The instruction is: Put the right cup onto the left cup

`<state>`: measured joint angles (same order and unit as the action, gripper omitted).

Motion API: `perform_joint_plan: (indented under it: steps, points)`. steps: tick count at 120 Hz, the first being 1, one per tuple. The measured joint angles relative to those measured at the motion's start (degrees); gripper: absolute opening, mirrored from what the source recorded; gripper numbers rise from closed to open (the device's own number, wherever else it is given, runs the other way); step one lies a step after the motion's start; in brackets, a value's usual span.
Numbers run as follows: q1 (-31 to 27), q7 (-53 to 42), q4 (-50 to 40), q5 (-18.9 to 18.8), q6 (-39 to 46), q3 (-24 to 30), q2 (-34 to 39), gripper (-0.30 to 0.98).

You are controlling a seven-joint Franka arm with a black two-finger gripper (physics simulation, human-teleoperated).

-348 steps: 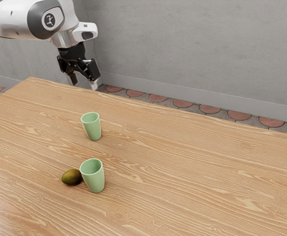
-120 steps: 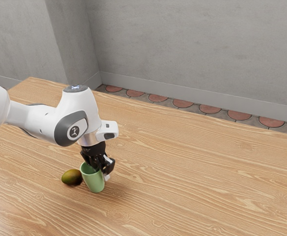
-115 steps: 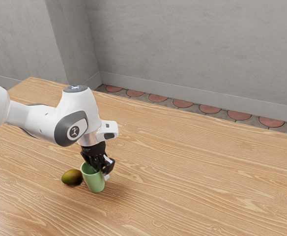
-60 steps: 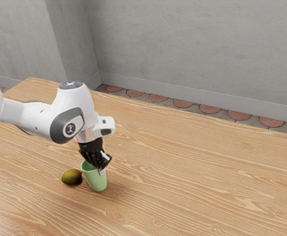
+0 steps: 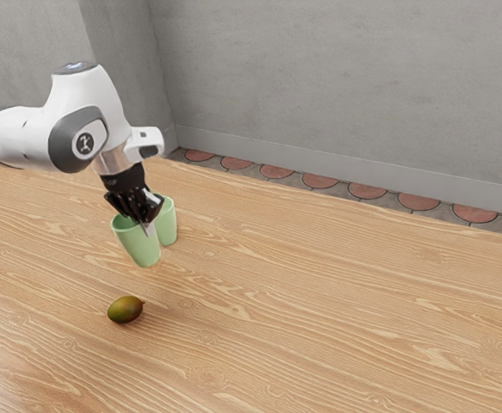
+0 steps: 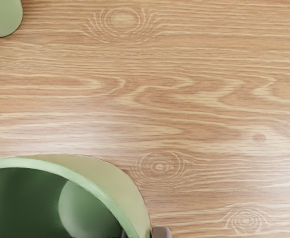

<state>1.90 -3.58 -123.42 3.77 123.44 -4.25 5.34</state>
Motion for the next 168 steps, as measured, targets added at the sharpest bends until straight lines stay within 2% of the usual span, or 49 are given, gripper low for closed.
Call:
perform_joint_plan:
  steps: [17,48,107,135,168]
  points:
    - [-0.5,-0.44,5.0,-1.65,-3.89,-2.71,-1.25,-0.1]
    - [-2.72,-1.19,18.88,-2.91,-9.83,-3.14,-8.33,-0.1]
    - [-6.47,-3.76,42.77,-2.39,-13.8,-2.9,-27.39,-0.1]
    - [-6.55,-4.8,47.85,-1.04,-14.17,-3.02,-34.51,-0.1]
    - [-6.55,-5.69,49.63,-0.39,-14.08,-3.02,-37.52,-0.1]
